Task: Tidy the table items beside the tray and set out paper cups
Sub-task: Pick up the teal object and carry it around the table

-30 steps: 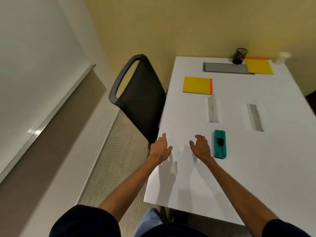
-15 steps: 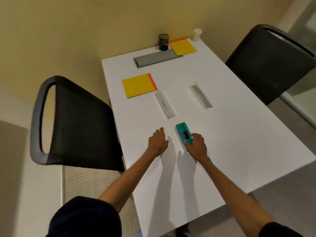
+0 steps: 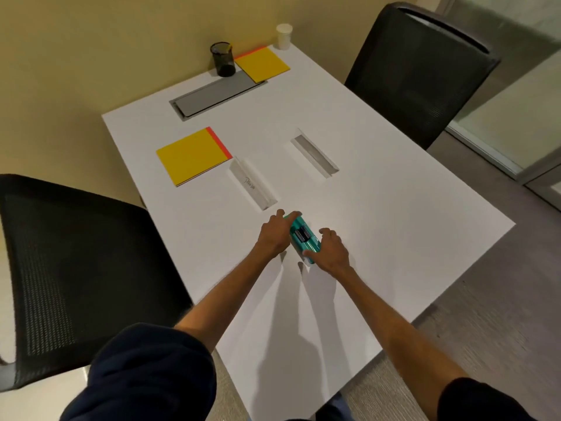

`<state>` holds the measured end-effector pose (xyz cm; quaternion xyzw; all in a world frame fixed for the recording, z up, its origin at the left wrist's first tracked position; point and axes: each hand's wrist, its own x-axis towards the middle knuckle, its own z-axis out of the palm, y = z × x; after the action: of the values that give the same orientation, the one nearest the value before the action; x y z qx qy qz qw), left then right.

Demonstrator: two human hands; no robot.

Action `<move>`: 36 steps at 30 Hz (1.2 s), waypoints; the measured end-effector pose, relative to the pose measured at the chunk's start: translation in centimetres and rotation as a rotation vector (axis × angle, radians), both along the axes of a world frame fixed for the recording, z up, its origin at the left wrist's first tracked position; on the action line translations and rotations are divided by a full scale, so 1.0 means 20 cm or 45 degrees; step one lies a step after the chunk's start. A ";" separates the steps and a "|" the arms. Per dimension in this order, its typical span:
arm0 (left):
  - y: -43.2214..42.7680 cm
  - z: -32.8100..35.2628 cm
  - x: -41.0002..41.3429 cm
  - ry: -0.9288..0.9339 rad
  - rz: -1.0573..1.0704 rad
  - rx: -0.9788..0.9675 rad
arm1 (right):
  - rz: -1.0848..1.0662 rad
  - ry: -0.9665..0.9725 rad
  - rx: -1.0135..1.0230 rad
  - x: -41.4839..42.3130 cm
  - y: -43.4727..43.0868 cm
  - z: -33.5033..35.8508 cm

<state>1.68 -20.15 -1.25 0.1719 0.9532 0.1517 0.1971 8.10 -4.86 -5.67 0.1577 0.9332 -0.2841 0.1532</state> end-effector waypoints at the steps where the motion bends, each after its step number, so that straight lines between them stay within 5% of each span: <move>1: 0.01 -0.01 -0.02 0.012 -0.029 -0.004 | -0.003 -0.007 0.004 -0.01 -0.01 0.00; 12: 0.02 -0.16 -0.10 0.039 -0.340 -0.129 | 0.079 0.021 0.047 0.01 0.01 -0.14; 36: -0.36 0.07 0.47 0.271 0.219 -0.075 | 0.715 0.373 -0.127 0.11 -0.08 0.05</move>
<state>11.01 -27.37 0.08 0.0989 0.9839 0.1211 0.0863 10.28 -6.47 -4.58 -0.1563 0.9373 -0.2959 0.0973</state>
